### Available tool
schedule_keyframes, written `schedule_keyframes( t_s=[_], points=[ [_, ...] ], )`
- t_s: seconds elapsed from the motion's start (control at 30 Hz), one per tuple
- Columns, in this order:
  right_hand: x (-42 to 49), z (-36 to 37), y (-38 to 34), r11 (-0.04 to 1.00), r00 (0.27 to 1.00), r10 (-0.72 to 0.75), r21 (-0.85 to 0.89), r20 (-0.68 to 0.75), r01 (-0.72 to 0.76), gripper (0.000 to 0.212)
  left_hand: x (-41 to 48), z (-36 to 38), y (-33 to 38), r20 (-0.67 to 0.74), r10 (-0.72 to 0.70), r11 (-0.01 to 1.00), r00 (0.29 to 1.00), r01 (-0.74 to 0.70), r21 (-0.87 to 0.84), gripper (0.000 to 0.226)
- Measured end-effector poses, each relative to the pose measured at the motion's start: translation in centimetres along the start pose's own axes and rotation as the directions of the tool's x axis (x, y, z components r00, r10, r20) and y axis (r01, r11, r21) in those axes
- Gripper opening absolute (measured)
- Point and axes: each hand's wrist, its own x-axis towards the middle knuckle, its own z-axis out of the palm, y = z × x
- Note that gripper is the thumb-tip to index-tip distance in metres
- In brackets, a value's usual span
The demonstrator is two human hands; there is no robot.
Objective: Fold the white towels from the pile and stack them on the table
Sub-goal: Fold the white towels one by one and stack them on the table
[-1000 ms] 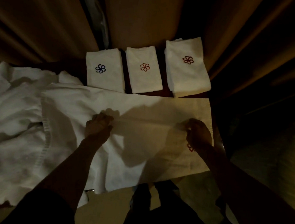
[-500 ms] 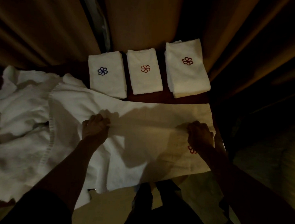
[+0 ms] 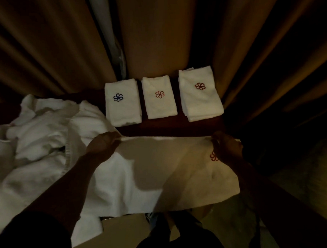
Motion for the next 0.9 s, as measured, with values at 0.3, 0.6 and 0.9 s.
schedule_keyframes(
  t_s=[0.3, 0.6, 0.9],
  points=[
    [1.4, -2.7, 0.2, 0.962, 0.945, -0.201, -0.231, -0.258, 0.142, 0.043, -1.5, -3.3, 0.4, 0.150, -0.058, 0.997, 0.987, 0.049, 0.063, 0.045],
    [0.7, -4.5, 0.8, 0.977, 0.932, -0.200, 0.004, -0.304, 0.212, 0.071, -5.1, -0.9, -5.3, 0.003, 0.015, 0.950, 1.000, -0.015, 0.311, 0.018],
    [0.6, -3.1, 1.4, 0.988, 0.965, -0.147, 0.011, -0.217, 0.153, 0.097, -3.2, 2.6, -2.2, 0.155, -0.002, 0.981, 0.988, -0.028, 0.193, 0.055]
  ],
)
